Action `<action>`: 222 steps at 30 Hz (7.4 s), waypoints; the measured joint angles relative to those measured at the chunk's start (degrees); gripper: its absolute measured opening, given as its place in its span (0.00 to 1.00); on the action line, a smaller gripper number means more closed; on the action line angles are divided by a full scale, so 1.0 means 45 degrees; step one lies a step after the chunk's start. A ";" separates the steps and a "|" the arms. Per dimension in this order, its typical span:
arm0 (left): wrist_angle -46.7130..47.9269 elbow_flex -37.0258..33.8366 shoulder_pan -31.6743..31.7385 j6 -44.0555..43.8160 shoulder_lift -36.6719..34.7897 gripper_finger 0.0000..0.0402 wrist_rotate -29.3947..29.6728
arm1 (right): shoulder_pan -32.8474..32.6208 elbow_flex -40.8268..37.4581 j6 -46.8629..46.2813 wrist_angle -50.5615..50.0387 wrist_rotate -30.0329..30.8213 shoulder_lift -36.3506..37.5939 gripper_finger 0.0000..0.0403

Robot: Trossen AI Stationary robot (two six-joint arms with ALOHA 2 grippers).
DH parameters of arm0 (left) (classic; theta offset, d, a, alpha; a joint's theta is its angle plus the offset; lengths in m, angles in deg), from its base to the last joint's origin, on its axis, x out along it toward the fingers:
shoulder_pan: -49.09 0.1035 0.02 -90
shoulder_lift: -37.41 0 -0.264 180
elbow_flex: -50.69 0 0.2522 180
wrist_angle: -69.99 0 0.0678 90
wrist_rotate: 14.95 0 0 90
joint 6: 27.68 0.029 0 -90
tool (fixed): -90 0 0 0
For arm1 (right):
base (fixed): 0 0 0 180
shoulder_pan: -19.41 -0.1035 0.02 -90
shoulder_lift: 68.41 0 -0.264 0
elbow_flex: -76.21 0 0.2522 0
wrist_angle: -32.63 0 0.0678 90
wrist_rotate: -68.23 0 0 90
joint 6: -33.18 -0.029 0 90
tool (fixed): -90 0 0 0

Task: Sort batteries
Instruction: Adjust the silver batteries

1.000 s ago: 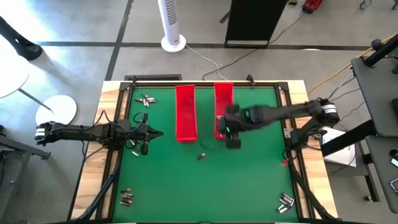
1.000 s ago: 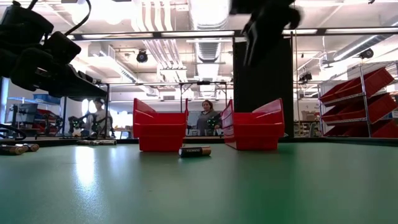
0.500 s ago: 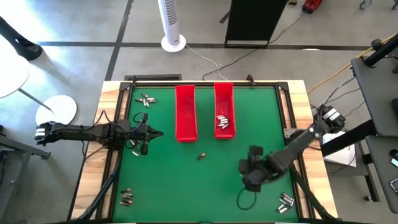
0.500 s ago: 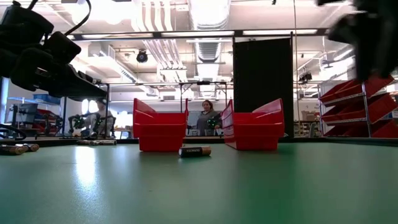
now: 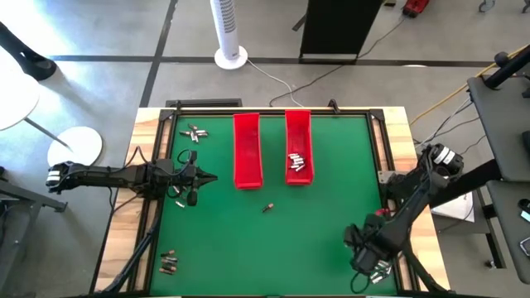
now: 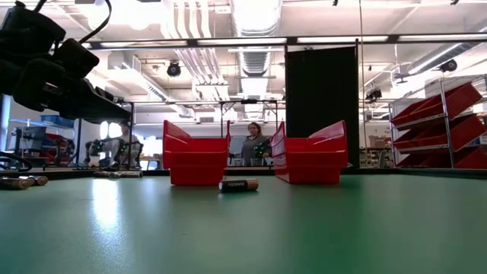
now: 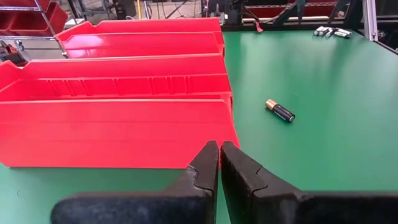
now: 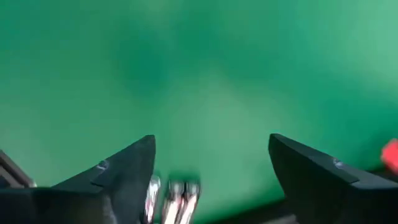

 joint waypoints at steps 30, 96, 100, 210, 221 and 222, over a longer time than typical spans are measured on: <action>0.0001 0.0005 0.0000 0.0000 -0.0003 0.00 0.0002 | -0.1841 0.1785 -0.2677 0.0217 -0.4291 -0.2005 0.95; -0.0001 0.0000 0.0000 0.0000 -0.0005 0.00 0.0004 | -0.0749 0.0478 -0.5857 0.3864 -0.9106 -0.3712 0.03; -0.0006 0.0001 0.0000 0.0000 -0.0005 0.00 -0.0001 | -0.0828 0.0360 -0.5537 0.3779 -0.9061 -0.3755 0.03; -0.0001 0.0005 0.0000 0.0000 0.0000 0.00 0.0004 | -0.0870 0.0021 -0.1916 0.2058 -0.8201 -0.3774 0.03; -0.0001 0.0001 0.0000 0.0000 -0.0002 0.00 0.0001 | -0.0661 -0.0003 -0.1521 0.1583 -0.7398 -0.3755 0.03; -0.0001 0.0003 0.0000 0.0000 -0.0005 0.00 0.0003 | -0.0642 -0.0003 -0.1434 0.1370 -0.7348 -0.3755 0.03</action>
